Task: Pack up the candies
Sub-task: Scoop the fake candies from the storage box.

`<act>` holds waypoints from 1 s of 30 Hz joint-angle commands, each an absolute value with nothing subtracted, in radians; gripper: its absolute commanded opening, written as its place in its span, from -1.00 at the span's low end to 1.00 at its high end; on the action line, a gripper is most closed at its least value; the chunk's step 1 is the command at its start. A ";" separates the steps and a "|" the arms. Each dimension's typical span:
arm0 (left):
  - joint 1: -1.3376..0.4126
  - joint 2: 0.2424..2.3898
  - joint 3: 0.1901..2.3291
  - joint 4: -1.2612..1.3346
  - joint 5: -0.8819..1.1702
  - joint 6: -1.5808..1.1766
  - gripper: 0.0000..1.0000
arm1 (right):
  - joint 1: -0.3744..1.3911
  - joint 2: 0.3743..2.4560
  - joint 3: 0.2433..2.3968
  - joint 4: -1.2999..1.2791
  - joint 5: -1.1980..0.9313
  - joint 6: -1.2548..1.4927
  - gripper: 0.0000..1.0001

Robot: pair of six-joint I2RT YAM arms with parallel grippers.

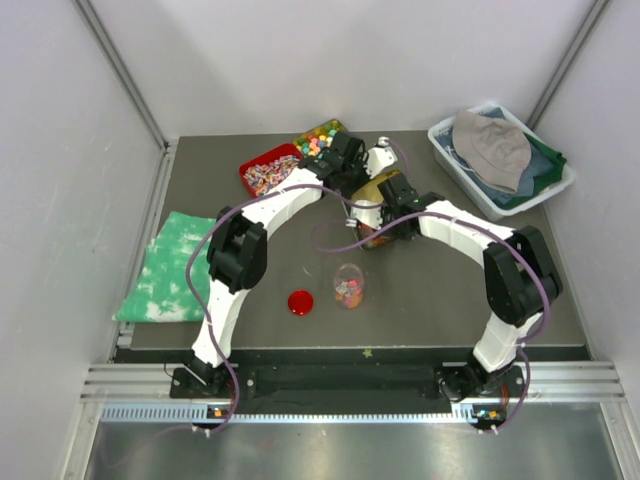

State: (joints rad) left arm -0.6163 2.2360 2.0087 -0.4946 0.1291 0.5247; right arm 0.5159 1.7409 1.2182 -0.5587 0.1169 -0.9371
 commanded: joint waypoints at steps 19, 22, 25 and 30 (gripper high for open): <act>-0.595 2.189 2.002 -0.371 0.186 0.446 -0.31 | 0.477 1.663 1.177 -0.420 0.058 -0.758 -1.00; -0.591 2.191 2.000 -0.368 0.187 0.440 -0.27 | 0.476 1.657 1.161 -0.402 0.058 -0.750 -1.00; -0.586 2.195 2.006 -0.365 0.186 0.425 -0.09 | 0.472 1.652 1.155 -0.396 0.054 -0.742 -1.00; -0.571 2.206 2.031 -0.362 0.186 0.379 0.08 | 0.463 1.641 1.143 -0.373 0.067 -0.715 -1.00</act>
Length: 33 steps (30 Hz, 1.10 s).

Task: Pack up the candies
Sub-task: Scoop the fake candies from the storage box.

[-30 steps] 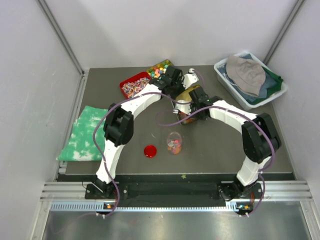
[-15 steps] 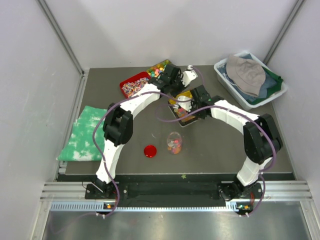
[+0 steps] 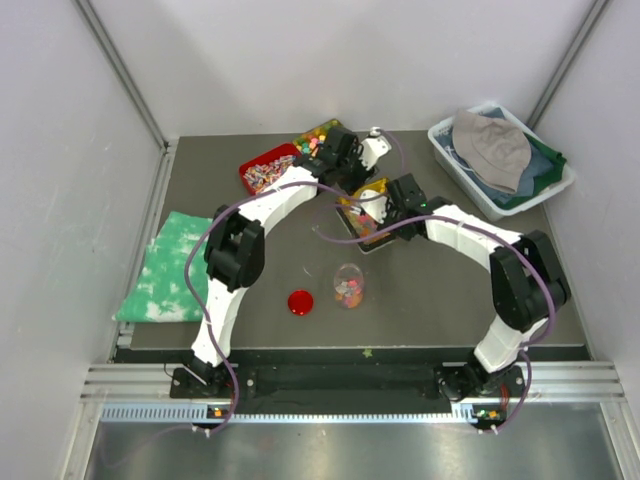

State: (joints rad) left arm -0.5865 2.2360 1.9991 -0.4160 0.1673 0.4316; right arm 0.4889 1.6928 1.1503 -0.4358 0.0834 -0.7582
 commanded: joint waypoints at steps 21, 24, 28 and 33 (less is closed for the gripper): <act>-0.357 2.028 1.846 -0.331 0.405 0.132 0.98 | 0.443 1.453 1.134 -0.469 -0.037 -0.577 -1.00; -0.348 1.964 1.773 -0.334 0.433 0.138 0.98 | 0.445 1.408 1.123 -0.518 -0.040 -0.586 -1.00; -0.348 1.873 1.672 -0.341 0.478 0.144 0.98 | 0.443 1.335 1.117 -0.601 -0.026 -0.627 -1.00; -0.348 1.819 1.572 -0.376 0.555 0.176 0.98 | 0.456 1.234 1.118 -0.728 -0.022 -0.699 -1.00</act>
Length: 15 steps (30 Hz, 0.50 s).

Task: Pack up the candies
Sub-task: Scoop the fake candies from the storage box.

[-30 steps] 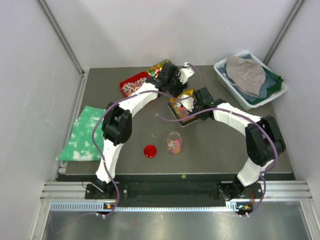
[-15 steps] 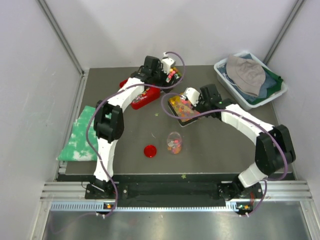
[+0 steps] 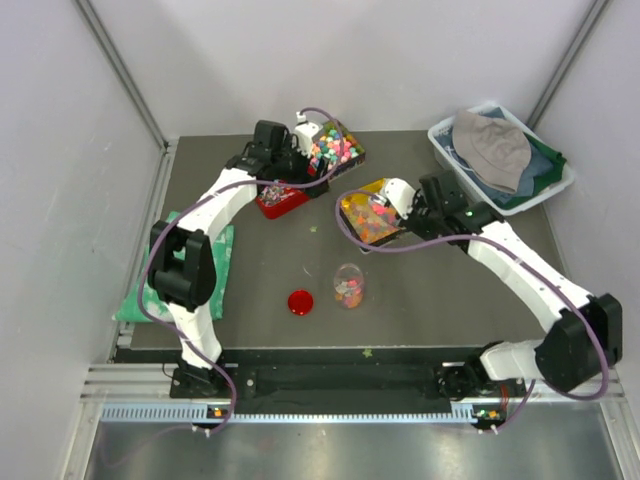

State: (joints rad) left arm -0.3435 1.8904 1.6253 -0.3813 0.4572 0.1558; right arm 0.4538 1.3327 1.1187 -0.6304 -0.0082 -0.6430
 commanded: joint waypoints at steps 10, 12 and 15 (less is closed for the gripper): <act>-0.353 1.770 1.496 -0.420 0.635 0.221 0.98 | 0.564 1.115 1.135 -0.936 -0.021 -0.787 -1.00; -0.353 1.769 1.496 -0.454 0.644 0.247 0.98 | 0.586 1.111 1.128 -0.968 -0.028 -0.799 -1.00; -0.356 1.767 1.494 -0.483 0.656 0.259 0.98 | 0.623 1.104 1.123 -0.988 -0.040 -0.804 -1.00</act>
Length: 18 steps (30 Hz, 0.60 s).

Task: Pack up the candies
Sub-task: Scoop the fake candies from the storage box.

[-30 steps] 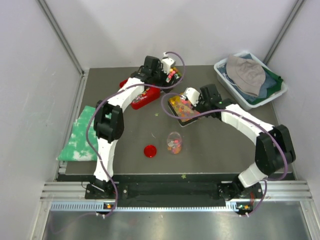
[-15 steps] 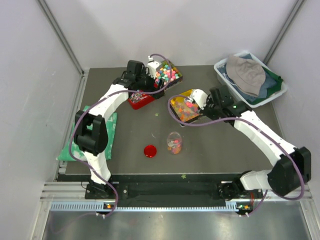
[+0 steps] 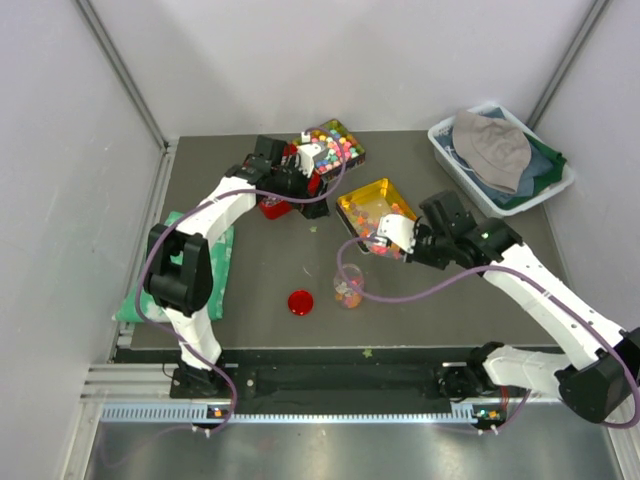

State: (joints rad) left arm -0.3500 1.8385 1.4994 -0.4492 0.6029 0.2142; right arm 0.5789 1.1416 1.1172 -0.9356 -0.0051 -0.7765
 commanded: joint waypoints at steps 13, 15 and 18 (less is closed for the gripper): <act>-0.360 1.775 1.488 -0.525 0.626 0.290 0.98 | 0.738 1.150 1.192 -1.058 0.028 -0.845 -1.00; -0.359 1.773 1.482 -0.522 0.623 0.288 0.98 | 0.756 1.160 1.207 -1.069 0.049 -0.851 -1.00; -0.360 1.772 1.470 -0.520 0.615 0.291 0.98 | 0.773 1.178 1.232 -1.081 0.090 -0.864 -1.00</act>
